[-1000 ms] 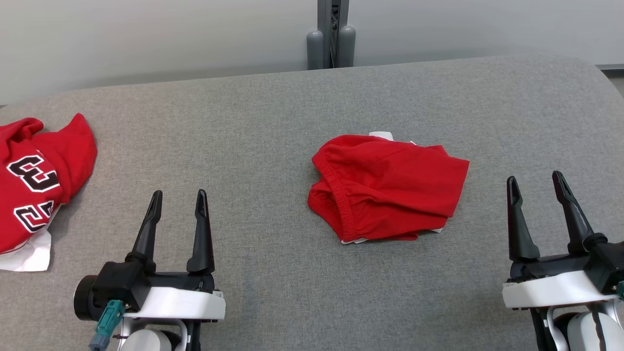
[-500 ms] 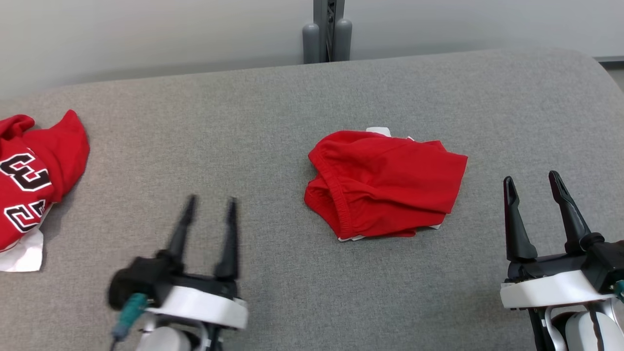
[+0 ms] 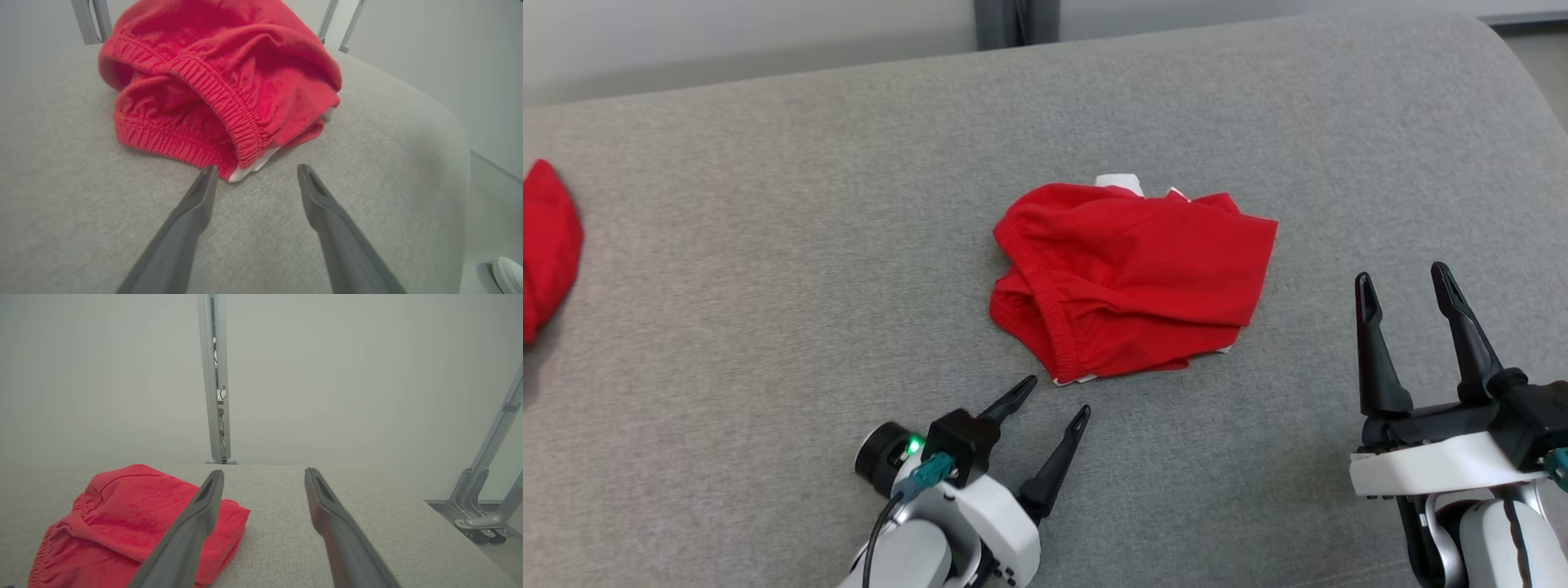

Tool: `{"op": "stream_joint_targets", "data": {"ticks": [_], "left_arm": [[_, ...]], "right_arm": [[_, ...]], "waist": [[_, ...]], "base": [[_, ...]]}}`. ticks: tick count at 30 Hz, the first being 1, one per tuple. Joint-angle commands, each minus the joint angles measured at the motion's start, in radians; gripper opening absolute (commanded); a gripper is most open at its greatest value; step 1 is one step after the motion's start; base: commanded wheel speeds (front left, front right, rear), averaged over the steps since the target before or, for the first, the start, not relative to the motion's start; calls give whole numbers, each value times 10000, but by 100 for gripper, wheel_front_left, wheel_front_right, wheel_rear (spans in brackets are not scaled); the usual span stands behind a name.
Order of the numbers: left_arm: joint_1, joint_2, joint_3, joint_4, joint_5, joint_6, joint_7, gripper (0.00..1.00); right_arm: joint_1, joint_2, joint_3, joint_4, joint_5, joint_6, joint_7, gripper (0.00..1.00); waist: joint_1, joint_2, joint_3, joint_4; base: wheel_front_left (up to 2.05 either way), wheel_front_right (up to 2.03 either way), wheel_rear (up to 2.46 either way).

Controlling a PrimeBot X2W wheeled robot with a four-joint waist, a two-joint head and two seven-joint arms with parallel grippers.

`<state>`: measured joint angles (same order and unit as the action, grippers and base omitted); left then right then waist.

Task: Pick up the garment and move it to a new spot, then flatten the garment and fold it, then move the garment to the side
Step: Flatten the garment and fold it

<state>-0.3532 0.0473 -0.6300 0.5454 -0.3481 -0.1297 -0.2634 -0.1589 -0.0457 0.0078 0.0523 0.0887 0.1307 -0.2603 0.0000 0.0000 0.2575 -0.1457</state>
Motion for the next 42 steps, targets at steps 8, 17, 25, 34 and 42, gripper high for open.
{"op": "stream_joint_targets", "data": {"ticks": [8,17,25,34,42], "left_arm": [[-1347,263,-876,970,-973,-11,-11,100],[-1737,503,-1213,451,-1779,-13,-8,0],[-1020,682,166,-1991,-1777,-13,-9,0],[-588,435,2392,-4736,-1274,-14,-14,0],[-593,107,4436,-6661,-242,-14,-8,0]], "right_arm": [[-232,-59,15,32,170,2,-44,100],[-279,-61,-107,67,152,2,-45,100],[-246,-61,-141,216,221,2,-45,100],[-116,-61,-140,383,233,2,-45,100],[-53,-62,-140,457,206,2,-45,100]], "waist": [[0,0,520,-517],[0,0,563,-513],[0,0,146,-259],[0,0,-367,-110],[0,0,-607,-62]], "base": [[0,0,0],[0,0,0],[0,0,0],[0,0,0],[0,0,0]]}}
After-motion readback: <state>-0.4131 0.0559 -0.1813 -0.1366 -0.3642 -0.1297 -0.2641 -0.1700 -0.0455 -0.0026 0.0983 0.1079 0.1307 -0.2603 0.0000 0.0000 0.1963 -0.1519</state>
